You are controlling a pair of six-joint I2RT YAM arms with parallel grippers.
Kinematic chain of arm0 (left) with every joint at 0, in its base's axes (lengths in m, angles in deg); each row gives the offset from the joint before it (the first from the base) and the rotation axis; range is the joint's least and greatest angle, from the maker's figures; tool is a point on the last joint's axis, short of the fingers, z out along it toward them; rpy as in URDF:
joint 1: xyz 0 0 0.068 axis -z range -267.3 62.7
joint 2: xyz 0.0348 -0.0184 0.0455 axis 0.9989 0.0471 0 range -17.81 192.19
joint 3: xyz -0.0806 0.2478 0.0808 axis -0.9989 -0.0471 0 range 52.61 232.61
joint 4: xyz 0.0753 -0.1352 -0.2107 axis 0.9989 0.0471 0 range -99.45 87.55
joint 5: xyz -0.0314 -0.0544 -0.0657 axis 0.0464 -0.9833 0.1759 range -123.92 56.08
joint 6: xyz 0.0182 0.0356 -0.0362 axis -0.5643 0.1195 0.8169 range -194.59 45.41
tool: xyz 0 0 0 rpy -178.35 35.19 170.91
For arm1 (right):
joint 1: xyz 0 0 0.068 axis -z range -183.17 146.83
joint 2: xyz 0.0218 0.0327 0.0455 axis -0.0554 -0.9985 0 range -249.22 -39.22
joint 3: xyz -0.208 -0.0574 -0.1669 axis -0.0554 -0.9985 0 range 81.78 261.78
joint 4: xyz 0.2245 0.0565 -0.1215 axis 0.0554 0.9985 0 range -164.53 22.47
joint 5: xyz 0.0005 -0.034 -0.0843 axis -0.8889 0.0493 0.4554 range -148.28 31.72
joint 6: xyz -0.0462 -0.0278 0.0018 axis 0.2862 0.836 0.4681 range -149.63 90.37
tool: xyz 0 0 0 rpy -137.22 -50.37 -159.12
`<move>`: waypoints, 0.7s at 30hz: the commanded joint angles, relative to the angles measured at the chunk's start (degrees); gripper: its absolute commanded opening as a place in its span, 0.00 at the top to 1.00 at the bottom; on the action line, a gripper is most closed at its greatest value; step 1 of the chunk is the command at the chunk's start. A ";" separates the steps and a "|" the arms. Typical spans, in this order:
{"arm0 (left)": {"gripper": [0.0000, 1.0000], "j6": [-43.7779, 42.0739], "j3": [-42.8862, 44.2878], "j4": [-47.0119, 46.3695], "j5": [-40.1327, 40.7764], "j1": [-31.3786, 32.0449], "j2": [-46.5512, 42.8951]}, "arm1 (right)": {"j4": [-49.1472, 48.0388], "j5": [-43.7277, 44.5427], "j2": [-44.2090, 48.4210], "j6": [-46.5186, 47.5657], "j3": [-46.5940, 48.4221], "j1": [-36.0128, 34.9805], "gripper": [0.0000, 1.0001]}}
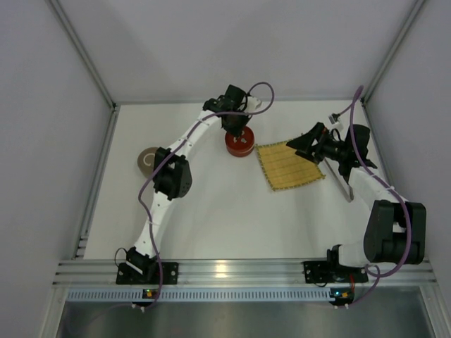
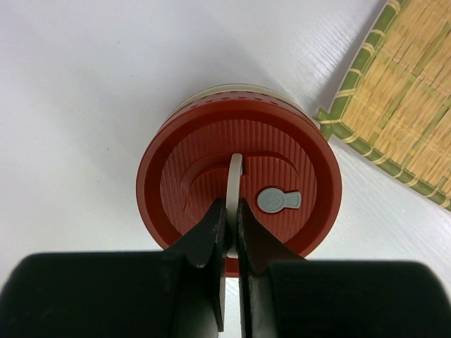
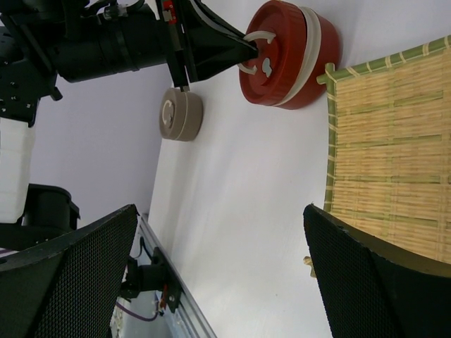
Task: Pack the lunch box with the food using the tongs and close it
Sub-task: Move the packing box to the center of the board.
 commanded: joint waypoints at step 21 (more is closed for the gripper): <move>0.98 -10.20 -28.82 14.83 1.67 2.08 -17.21 | 0.29 -2.62 0.31 1.50 0.37 0.85 0.01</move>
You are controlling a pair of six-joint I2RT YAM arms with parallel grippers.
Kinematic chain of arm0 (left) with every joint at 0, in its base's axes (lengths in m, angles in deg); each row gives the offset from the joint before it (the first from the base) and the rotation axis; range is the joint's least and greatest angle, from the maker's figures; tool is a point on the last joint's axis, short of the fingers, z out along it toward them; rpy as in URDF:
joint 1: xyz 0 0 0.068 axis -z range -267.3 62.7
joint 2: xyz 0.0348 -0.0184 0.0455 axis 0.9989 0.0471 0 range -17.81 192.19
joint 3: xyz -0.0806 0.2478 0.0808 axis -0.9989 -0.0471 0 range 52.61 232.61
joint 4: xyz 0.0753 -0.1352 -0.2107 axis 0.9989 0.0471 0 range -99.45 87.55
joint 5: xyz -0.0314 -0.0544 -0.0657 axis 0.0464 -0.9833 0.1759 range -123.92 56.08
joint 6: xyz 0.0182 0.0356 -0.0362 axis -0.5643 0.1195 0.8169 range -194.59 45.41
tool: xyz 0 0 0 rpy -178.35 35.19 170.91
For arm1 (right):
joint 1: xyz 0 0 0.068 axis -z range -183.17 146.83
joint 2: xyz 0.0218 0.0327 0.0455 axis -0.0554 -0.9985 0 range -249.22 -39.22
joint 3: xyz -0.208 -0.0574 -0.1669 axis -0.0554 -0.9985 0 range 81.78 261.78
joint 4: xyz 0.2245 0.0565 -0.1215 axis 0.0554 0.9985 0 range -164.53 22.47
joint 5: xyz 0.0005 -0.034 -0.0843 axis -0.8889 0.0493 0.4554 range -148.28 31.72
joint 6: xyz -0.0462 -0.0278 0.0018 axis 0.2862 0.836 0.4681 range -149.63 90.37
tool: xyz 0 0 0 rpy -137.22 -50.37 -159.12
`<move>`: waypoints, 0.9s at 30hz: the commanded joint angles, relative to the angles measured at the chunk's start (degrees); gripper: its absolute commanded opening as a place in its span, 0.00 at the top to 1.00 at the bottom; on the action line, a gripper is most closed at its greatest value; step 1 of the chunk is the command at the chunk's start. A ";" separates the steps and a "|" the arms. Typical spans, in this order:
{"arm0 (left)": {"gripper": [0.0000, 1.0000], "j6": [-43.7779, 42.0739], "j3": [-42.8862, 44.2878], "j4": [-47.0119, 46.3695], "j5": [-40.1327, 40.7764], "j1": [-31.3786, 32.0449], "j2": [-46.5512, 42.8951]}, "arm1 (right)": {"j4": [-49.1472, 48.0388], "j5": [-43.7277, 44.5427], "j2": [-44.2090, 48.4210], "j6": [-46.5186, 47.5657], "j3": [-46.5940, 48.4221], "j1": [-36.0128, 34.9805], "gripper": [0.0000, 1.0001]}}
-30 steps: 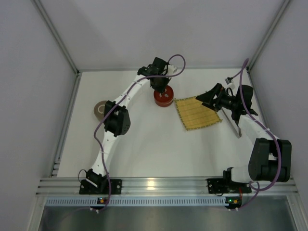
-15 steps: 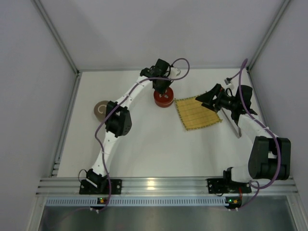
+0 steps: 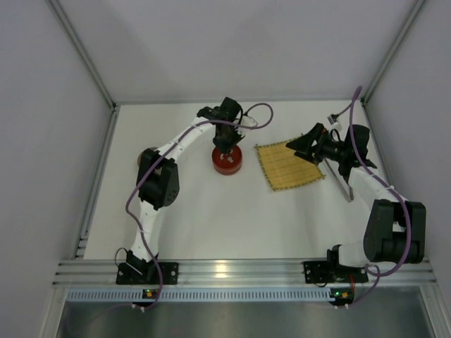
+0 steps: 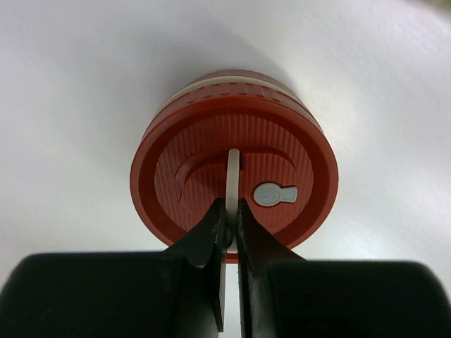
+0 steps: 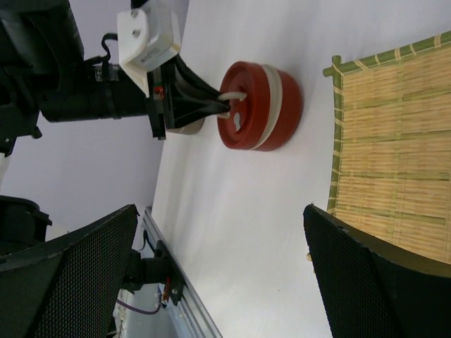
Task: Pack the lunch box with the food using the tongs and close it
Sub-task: Move the packing box to the center of the board.
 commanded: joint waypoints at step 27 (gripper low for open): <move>1.00 12.59 -40.97 -9.05 -0.27 1.17 -23.71 | -1.98 -0.41 3.43 0.87 -2.01 0.32 0.01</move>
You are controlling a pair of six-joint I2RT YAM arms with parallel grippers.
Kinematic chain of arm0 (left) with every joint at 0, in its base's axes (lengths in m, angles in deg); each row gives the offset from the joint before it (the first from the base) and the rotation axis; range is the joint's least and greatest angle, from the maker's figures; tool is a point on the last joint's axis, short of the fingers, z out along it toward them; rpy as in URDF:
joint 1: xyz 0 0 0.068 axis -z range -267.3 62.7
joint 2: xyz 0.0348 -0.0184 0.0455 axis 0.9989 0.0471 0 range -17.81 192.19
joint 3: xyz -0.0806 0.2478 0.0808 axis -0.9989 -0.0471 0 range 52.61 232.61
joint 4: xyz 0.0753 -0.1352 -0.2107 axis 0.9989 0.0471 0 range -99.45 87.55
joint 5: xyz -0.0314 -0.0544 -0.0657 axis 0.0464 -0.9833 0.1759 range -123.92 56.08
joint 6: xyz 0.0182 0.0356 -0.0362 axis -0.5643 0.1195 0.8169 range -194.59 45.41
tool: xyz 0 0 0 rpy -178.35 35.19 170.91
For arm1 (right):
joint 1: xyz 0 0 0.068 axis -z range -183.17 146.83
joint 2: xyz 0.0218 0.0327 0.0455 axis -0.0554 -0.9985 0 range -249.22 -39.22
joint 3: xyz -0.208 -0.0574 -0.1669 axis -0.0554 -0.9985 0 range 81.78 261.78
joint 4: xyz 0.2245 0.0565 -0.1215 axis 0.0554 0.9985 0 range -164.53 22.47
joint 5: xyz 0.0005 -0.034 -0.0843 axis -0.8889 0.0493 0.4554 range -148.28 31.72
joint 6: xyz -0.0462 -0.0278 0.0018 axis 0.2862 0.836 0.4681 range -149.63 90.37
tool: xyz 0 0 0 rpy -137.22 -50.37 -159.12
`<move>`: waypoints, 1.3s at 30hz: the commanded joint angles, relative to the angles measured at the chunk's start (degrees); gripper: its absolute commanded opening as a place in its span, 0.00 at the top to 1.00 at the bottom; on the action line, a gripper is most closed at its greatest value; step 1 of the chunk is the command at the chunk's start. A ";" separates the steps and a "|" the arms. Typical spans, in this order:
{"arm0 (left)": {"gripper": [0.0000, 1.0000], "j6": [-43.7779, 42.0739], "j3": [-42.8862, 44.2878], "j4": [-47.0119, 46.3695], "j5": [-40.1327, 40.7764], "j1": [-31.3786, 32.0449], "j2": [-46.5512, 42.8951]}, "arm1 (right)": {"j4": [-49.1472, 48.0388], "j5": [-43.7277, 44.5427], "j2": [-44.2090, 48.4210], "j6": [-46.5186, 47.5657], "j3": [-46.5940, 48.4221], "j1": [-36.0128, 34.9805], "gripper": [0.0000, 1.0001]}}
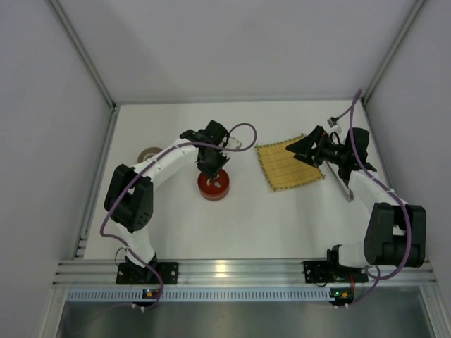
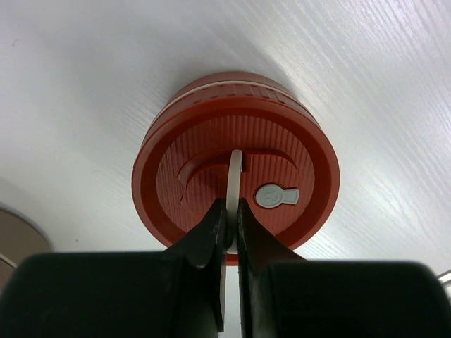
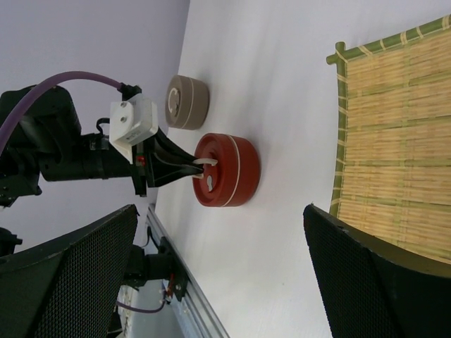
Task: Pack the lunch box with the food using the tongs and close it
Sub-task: Move the packing box to the center of the board.
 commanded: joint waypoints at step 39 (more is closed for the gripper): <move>0.47 0.86 -5.91 -6.89 -6.59 -11.90 -9.03 | 0.59 -0.08 2.28 2.38 1.41 -0.01 0.00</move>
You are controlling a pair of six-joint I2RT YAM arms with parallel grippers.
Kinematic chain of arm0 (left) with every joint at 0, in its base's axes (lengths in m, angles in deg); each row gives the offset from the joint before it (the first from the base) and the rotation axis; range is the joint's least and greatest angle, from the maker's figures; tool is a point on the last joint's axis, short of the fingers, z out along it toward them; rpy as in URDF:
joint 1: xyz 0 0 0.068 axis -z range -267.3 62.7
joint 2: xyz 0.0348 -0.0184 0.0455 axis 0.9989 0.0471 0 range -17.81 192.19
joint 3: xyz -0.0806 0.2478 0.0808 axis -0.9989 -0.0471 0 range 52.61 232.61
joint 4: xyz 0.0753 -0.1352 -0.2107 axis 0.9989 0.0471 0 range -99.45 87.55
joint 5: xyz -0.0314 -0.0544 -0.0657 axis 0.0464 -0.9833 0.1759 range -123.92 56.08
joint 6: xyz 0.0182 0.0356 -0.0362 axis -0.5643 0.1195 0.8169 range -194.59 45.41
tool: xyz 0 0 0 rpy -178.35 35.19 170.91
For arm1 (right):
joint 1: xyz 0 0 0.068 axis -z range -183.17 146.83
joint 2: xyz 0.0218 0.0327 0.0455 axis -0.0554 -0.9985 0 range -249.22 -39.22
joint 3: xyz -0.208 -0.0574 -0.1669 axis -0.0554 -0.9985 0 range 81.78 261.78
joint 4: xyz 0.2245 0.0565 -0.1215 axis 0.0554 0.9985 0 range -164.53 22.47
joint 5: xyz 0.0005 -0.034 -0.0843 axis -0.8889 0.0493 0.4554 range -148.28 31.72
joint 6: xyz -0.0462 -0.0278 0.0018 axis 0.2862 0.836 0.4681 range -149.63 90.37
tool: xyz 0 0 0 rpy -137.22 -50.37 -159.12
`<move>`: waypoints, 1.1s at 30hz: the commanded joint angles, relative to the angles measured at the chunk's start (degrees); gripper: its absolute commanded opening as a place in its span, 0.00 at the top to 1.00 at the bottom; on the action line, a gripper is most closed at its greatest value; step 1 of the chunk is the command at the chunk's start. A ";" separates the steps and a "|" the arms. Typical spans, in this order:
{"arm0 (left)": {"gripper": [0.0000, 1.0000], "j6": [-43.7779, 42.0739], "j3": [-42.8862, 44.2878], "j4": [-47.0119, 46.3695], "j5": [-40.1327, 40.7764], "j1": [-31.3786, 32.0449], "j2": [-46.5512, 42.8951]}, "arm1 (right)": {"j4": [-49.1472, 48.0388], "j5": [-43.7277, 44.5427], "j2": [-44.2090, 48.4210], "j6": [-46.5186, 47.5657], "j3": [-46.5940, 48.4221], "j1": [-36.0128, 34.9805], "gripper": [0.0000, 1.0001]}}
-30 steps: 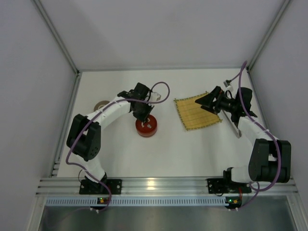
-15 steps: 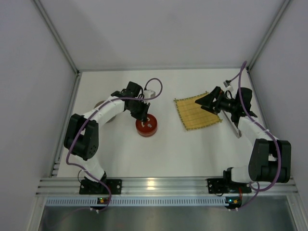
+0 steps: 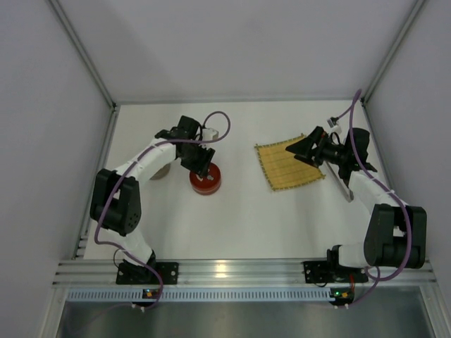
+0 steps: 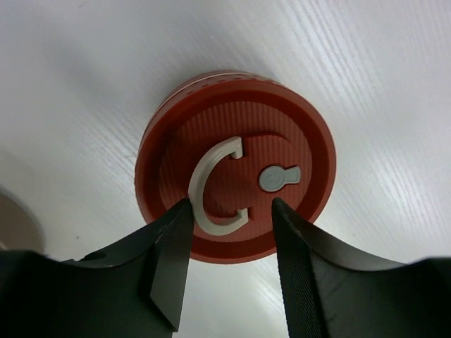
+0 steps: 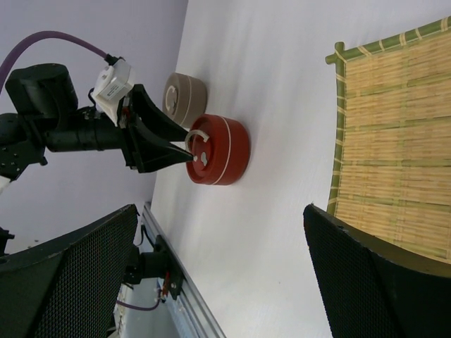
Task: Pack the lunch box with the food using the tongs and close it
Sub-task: Move the packing box to the center of the board.
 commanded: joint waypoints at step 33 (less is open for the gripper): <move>0.56 -1.23 20.38 4.70 0.02 -29.32 6.02 | 2.60 0.78 1.93 6.25 1.65 -1.33 0.00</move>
